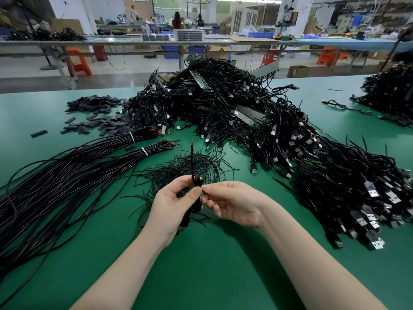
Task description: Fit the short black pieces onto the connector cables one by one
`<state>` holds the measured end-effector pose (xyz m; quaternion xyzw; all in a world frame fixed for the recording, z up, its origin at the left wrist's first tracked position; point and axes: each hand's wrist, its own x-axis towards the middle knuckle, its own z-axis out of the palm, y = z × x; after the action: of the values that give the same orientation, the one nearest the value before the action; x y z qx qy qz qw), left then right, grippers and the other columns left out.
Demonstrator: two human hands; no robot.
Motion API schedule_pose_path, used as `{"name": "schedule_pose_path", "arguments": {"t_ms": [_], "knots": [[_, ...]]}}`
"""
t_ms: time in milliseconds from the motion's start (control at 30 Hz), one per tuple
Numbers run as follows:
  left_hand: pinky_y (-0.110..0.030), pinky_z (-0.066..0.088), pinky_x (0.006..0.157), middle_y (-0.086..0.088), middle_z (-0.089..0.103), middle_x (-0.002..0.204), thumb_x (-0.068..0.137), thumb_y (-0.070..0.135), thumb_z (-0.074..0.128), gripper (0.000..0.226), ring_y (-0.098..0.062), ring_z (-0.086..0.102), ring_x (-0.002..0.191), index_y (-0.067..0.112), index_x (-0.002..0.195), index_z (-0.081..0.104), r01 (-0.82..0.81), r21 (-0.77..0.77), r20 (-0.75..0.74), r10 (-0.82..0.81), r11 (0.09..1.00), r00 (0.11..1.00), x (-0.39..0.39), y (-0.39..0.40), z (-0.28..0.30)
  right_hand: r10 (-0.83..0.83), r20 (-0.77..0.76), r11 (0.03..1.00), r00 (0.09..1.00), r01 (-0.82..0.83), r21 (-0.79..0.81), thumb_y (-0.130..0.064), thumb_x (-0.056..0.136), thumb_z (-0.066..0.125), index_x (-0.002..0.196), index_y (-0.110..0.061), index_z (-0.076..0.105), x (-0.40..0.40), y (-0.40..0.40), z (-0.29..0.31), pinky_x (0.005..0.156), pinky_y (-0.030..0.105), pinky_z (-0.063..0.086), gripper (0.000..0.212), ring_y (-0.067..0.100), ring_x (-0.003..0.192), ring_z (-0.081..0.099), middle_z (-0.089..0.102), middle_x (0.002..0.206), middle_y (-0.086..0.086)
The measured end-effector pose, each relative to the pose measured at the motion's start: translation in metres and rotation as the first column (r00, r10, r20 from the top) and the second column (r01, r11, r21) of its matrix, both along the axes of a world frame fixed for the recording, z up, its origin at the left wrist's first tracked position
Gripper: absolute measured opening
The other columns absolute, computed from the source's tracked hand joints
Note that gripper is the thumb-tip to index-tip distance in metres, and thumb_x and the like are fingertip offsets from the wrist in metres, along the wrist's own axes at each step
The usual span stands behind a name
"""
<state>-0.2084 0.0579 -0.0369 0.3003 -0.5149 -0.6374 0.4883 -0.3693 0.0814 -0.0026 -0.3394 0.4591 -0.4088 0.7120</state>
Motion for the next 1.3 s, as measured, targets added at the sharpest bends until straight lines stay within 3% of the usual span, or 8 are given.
{"name": "schedule_pose_path", "arguments": {"t_ms": [233,400,533,600,667,800,1000,1300], "knots": [[-0.021,0.055,0.073,-0.001,0.076,0.093,0.068,0.031,0.075,0.025,-0.011,0.071,0.086,0.028,0.092,0.079,-0.112,0.053,-0.006,0.112,0.992,0.994,0.000,-0.003,0.001,-0.214,-0.281,0.901,0.936,0.078,-0.426,-0.008,0.090,0.066,0.076,-0.011,0.066,0.010,0.001,-0.001,0.063,0.019,0.048,0.014,0.008,0.062,0.054,0.062,0.068,-0.001],[-0.019,0.051,0.054,0.001,0.071,0.075,0.070,0.030,0.074,0.014,-0.008,0.064,0.062,0.024,0.081,0.079,-0.128,0.215,-0.005,0.132,0.968,0.991,0.002,-0.006,0.006,-0.648,-0.547,0.558,0.530,-0.159,-0.815,-0.010,0.089,0.065,0.082,-0.015,0.064,0.026,-0.001,-0.016,0.065,0.020,0.045,0.008,0.002,0.066,0.054,0.062,0.073,-0.009],[-0.017,0.047,0.044,0.003,0.064,0.068,0.065,0.026,0.076,0.008,-0.005,0.059,0.053,0.019,0.069,0.078,0.079,0.461,-0.140,-0.016,0.884,0.990,0.004,-0.006,0.006,-0.861,-0.425,0.147,0.280,-0.662,-0.735,0.003,0.085,0.053,0.091,0.001,0.067,0.011,-0.004,-0.024,0.072,0.030,0.049,0.015,0.026,0.079,0.059,0.065,0.085,0.010],[-0.017,0.049,0.046,0.002,0.065,0.070,0.067,0.025,0.075,0.008,-0.006,0.060,0.055,0.019,0.071,0.078,0.061,0.442,-0.149,0.006,0.895,0.989,0.004,-0.007,0.003,-0.830,-0.464,0.207,0.311,-0.600,-0.773,0.001,0.085,0.062,0.091,-0.002,0.069,0.010,-0.005,-0.024,0.071,0.032,0.052,0.011,0.024,0.080,0.062,0.068,0.086,0.008],[-0.019,0.052,0.051,0.001,0.069,0.074,0.071,0.027,0.072,0.009,-0.010,0.065,0.061,0.022,0.076,0.079,-0.053,0.315,-0.090,0.085,0.947,0.992,0.004,-0.009,-0.001,-0.705,-0.520,0.458,0.483,-0.251,-0.853,-0.016,0.087,0.069,0.090,-0.013,0.072,0.015,-0.003,-0.020,0.073,0.031,0.053,0.006,0.013,0.080,0.064,0.071,0.085,-0.003],[-0.020,0.055,0.071,-0.001,0.076,0.094,0.074,0.024,0.070,0.019,-0.013,0.071,0.087,0.026,0.090,0.079,-0.147,0.111,-0.076,0.156,0.983,0.985,0.004,-0.011,-0.006,-0.335,-0.323,0.913,0.885,0.220,-0.343,-0.039,0.085,0.071,0.083,-0.015,0.074,0.016,-0.003,-0.011,0.061,0.023,0.052,0.024,0.006,0.063,0.063,0.071,0.070,-0.005],[-0.016,0.052,0.071,-0.002,0.076,0.096,0.072,0.026,0.073,0.024,-0.010,0.070,0.085,0.028,0.095,0.078,-0.118,0.000,0.000,0.118,0.993,0.993,-0.002,-0.007,-0.010,-0.181,-0.049,0.983,0.982,0.183,0.029,-0.020,0.083,0.074,0.077,-0.009,0.065,0.010,0.001,0.000,0.051,0.017,0.050,0.016,0.011,0.054,0.060,0.066,0.064,0.003],[-0.010,0.049,0.059,-0.001,0.076,0.085,0.072,0.018,0.072,0.022,-0.002,0.066,0.063,0.018,0.093,0.076,-0.157,0.032,-0.022,0.158,0.987,0.987,-0.002,-0.007,-0.004,-0.206,-0.079,0.974,0.975,0.197,-0.109,-0.006,0.087,0.067,0.079,-0.006,0.067,0.015,0.001,0.004,0.057,0.019,0.054,0.008,0.009,0.056,0.062,0.067,0.063,0.001]]}}
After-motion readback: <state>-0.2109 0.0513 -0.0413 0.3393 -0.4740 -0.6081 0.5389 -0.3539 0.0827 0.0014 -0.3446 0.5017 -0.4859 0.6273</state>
